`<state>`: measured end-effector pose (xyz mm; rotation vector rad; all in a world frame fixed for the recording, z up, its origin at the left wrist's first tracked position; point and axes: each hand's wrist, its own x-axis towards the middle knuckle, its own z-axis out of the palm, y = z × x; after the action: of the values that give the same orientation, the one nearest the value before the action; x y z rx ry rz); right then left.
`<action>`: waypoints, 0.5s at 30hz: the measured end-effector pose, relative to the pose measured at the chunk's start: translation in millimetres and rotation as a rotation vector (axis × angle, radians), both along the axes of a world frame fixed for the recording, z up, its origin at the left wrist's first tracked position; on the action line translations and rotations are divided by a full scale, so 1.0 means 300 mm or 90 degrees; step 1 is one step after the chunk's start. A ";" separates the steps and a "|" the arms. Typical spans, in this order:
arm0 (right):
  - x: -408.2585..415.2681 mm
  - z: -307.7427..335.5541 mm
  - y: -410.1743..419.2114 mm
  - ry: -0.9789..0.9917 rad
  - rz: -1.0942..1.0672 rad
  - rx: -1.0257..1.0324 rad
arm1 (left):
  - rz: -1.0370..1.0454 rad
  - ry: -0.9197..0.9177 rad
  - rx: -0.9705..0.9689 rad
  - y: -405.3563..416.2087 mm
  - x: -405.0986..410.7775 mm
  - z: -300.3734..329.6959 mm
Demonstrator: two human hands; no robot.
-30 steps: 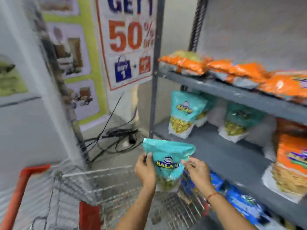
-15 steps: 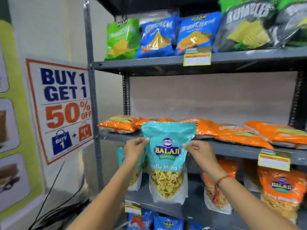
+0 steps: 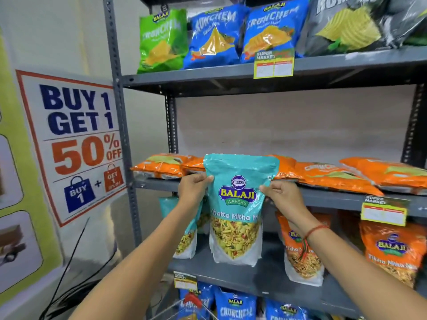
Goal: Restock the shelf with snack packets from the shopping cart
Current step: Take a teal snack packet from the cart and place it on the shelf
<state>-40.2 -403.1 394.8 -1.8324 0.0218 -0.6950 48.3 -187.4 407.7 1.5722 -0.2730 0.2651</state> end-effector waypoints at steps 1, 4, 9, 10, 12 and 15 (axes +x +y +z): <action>0.006 -0.013 0.002 0.005 0.007 0.010 | -0.004 0.004 0.003 0.004 0.014 -0.022; 0.040 -0.084 -0.005 0.032 0.026 0.050 | -0.030 0.017 0.045 0.019 0.057 -0.104; 0.140 -0.307 -0.036 0.129 0.024 0.063 | -0.052 0.104 0.084 0.005 0.127 -0.313; 0.163 -0.355 -0.045 0.146 0.019 0.065 | -0.056 0.123 0.092 -0.002 0.153 -0.365; 0.210 -0.439 -0.067 0.183 0.005 0.066 | -0.059 0.148 0.107 -0.023 0.211 -0.461; 0.285 -0.529 -0.103 0.210 -0.025 0.069 | -0.064 0.181 0.117 -0.068 0.297 -0.559</action>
<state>45.3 -433.9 236.1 -1.8269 0.3070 -0.4031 137.4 -207.7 240.1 1.7480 -0.1555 -0.0647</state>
